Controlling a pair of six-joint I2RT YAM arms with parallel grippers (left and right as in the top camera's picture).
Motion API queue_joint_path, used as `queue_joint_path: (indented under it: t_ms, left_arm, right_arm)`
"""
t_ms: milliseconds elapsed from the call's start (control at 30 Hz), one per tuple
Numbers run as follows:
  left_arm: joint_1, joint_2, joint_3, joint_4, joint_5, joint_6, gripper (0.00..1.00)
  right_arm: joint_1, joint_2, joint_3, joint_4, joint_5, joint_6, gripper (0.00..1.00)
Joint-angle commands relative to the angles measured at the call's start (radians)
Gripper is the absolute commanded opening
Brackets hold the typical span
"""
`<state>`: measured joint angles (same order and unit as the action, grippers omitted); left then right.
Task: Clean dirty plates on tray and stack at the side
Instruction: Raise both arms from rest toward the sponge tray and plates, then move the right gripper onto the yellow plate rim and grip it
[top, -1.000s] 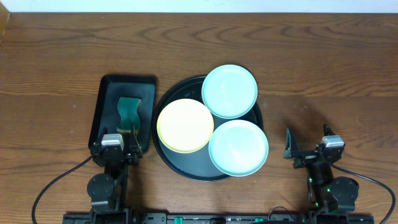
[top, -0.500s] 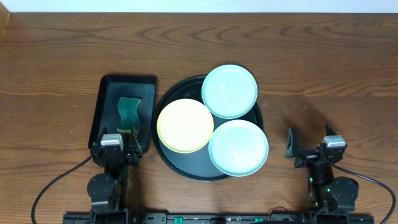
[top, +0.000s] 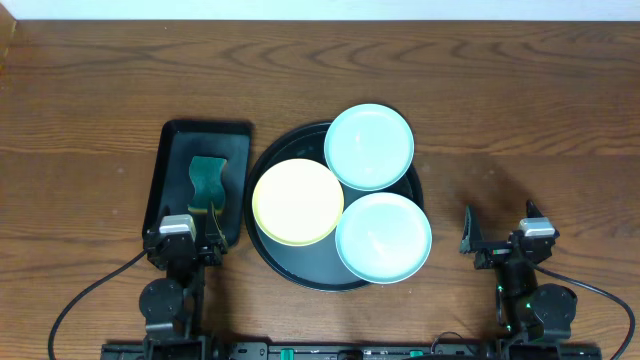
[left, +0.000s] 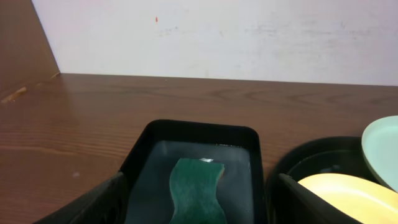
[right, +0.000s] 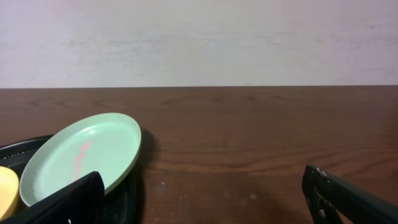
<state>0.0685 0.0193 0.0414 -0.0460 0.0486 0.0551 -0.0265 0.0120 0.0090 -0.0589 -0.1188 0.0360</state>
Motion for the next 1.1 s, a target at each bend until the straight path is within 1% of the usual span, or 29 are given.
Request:
queue_joint_path:
  t_ms: [0, 167, 233, 367, 500, 533, 567, 667, 800, 900, 967, 1067]
  left_arm:
    - [-0.001, 0.053, 0.091, -0.007, -0.012, -0.008, 0.74]
    - [-0.001, 0.196, 0.193, -0.008, -0.012, -0.008, 0.74]
    - [-0.002, 0.265, 0.246, -0.025, -0.012, -0.008, 0.74]
    - [-0.001, 0.412, 0.364, -0.077, -0.012, -0.008, 0.74]
    - [-0.001, 0.547, 0.509, -0.177, -0.012, -0.008, 0.74]
    - [-0.001, 0.581, 0.553, -0.216, -0.012, -0.008, 0.74]
    - [-0.001, 0.655, 0.65, -0.303, -0.012, -0.008, 0.74]
    - [-0.001, 0.771, 0.806, -0.442, -0.012, -0.008, 0.74]
    - [0.002, 0.938, 1.04, -0.649, -0.023, -0.007, 0.74]
    - [0.006, 1.071, 1.215, -0.809, -0.022, -0.007, 0.74]
    - [0.005, 1.161, 1.33, -0.927, -0.019, -0.007, 0.74]
    - [0.005, 1.255, 1.432, -1.04, -0.003, -0.008, 0.74]
  right_arm:
    - [0.011, -0.005, 0.025, -0.001, -0.014, -0.019, 0.99]
    - [0.011, 0.016, 0.056, -0.001, -0.013, -0.023, 0.99]
    - [0.011, 0.036, 0.075, -0.001, -0.013, -0.05, 0.99]
    - [0.011, 0.109, 0.131, -0.001, -0.014, -0.087, 0.99]
    - [0.011, 0.224, 0.219, -0.004, -0.014, -0.086, 0.99]
    - [0.011, 0.257, 0.246, -0.009, -0.014, -0.085, 0.99]
    - [0.011, 0.335, 0.314, -0.024, -0.014, -0.085, 0.99]
    - [0.011, 0.482, 0.444, -0.072, -0.014, -0.085, 0.99]
    - [0.011, 0.681, 0.632, -0.19, -0.053, -0.086, 0.99]
    - [0.011, 0.84, 0.788, -0.317, -0.112, -0.086, 0.99]
    - [0.011, 0.954, 0.908, -0.432, -0.158, -0.086, 0.99]
    - [0.011, 1.117, 1.086, -0.64, -0.19, -0.086, 0.99]
